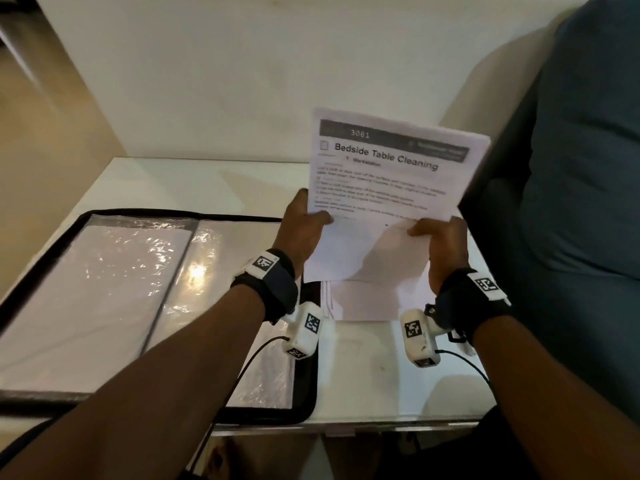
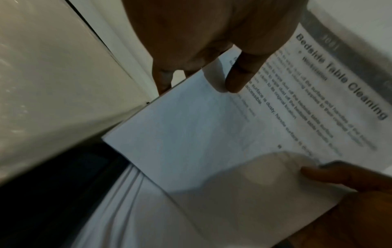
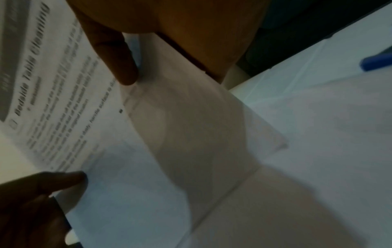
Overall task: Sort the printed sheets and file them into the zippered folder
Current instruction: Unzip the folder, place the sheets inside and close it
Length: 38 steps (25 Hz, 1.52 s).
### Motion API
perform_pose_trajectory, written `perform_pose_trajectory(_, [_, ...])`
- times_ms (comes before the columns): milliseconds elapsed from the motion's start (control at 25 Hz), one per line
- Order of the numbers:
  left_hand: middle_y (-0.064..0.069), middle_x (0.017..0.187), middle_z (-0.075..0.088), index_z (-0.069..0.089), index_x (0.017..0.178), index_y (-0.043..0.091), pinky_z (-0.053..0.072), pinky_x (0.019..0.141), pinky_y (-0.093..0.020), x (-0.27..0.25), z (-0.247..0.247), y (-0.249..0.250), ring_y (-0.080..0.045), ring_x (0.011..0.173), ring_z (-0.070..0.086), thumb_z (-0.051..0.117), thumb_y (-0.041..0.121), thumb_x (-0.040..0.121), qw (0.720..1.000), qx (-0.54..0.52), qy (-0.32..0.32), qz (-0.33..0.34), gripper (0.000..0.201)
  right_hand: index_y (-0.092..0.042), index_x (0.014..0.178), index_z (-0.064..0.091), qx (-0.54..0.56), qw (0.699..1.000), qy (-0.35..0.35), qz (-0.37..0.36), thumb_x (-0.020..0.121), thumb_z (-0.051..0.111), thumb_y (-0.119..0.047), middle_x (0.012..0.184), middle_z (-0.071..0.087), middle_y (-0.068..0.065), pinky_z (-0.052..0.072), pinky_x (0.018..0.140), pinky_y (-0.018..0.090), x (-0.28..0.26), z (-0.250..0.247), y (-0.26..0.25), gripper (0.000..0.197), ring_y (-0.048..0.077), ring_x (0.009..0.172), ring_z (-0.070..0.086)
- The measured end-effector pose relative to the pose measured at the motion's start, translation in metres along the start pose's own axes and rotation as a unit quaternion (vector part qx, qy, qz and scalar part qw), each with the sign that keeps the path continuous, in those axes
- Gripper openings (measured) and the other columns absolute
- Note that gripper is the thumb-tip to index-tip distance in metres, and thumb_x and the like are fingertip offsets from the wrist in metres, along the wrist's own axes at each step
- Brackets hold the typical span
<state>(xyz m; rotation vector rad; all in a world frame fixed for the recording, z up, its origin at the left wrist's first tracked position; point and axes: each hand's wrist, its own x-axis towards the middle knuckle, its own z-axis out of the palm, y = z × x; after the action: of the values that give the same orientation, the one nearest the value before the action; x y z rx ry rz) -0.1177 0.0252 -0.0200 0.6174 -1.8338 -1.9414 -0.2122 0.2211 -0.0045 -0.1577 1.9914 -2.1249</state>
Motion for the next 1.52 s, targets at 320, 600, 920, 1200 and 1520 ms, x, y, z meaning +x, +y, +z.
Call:
perform_pose_trajectory(320, [-0.005,0.13,0.066,0.05,0.129,0.011,0.055,0.102,-0.044,0.014,-0.034,0.008,-0.023,0.117,0.065,0.058,0.009,0.1,0.995,0.092,-0.02,0.03,0.031,-0.019,0.099,0.072,-0.135,0.985,-0.074,-0.083,0.086,0.073,-0.002,0.095,0.074,-0.001,0.055,0.068,0.025,-0.001,0.028,-0.008,0.022,0.012,0.082,0.071])
perform_pose_trajectory(600, [-0.017,0.149,0.054,0.043,0.152,0.012,0.039,0.11,-0.037,0.034,-0.132,-0.02,-0.035,0.136,0.051,0.046,0.027,0.108,0.859,0.506,-0.062,-0.047,0.047,-0.015,0.089,0.073,-0.061,0.997,-0.016,-0.053,0.082,0.071,0.001,0.083,0.073,0.003,0.061,0.069,0.034,0.028,0.082,0.007,0.018,0.018,0.07,0.07])
perform_pose_trajectory(920, [-0.006,0.153,0.045,0.035,0.157,0.02,0.044,0.108,-0.058,0.01,-0.167,-0.052,-0.03,0.142,0.038,0.053,0.019,0.1,0.758,0.638,-0.124,0.056,0.059,-0.015,0.085,0.055,0.085,0.988,0.121,0.041,0.081,0.071,0.003,0.089,0.062,0.0,0.054,0.081,0.038,0.054,0.119,0.03,0.025,0.021,0.078,0.057])
perform_pose_trajectory(1200, [-0.006,0.126,0.044,0.059,0.128,0.026,0.05,0.093,-0.056,0.031,-0.164,-0.04,-0.03,0.126,0.038,0.071,0.023,0.085,0.772,0.621,-0.136,0.012,0.045,-0.015,0.089,0.058,0.118,0.99,0.073,0.038,0.08,0.075,0.003,0.106,0.071,0.012,0.059,0.089,0.054,0.07,0.158,0.022,0.026,0.034,0.096,0.068])
perform_pose_trajectory(1520, [0.005,0.111,0.058,0.043,0.132,0.027,0.036,0.104,-0.067,0.045,-0.163,-0.029,-0.025,0.116,0.044,0.076,0.034,0.074,0.765,0.63,-0.136,-0.006,0.067,-0.009,0.098,0.049,0.128,0.992,0.014,0.015,0.084,0.076,-0.003,0.113,0.062,0.019,0.056,0.093,0.059,0.101,0.236,0.011,0.031,0.04,0.103,0.065])
